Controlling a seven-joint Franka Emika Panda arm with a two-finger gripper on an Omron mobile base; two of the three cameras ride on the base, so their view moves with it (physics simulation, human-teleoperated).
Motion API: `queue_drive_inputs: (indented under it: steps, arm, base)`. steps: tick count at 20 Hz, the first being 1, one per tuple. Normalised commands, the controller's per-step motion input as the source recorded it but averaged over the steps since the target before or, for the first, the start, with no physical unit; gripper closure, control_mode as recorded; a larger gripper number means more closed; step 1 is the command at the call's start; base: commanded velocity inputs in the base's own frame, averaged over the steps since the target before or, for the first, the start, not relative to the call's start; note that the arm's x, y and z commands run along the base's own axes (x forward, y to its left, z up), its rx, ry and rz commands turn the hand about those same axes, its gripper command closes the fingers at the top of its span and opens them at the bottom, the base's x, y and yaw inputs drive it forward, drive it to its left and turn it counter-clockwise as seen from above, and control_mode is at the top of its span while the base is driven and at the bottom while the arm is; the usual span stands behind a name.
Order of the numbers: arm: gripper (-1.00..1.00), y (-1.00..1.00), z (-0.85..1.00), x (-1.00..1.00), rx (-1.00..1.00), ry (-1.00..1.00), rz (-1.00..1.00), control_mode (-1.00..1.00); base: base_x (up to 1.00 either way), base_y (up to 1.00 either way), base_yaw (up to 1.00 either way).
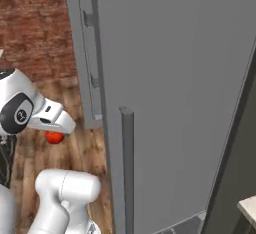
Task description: Place the tomato and garlic inside the fridge drawer. Close the drawer after placing the vegetables.
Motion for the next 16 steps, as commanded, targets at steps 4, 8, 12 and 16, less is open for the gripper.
queue_drive_inputs:
  steps: [4, 8, 12, 16]
  arm:
    - [1.0, 0.0, 0.0, 0.0, 0.0, 0.0, 0.0, 1.0]
    - [1.0, 0.0, 0.0, 0.0, 0.0, 0.0, 0.0, 1.0]
    - [1.0, 0.0, 0.0, 0.0, 0.0, 0.0, 0.0, 1.0]
    - [1.0, 0.0, 0.0, 0.0, 0.0, 0.0, 0.0, 1.0]
  base:
    - [0.74, 0.42, -0.64]
    - [0.87, 0.43, -0.64]
    - [0.74, 0.18, -0.65]
    - [0.44, -0.12, -0.6]
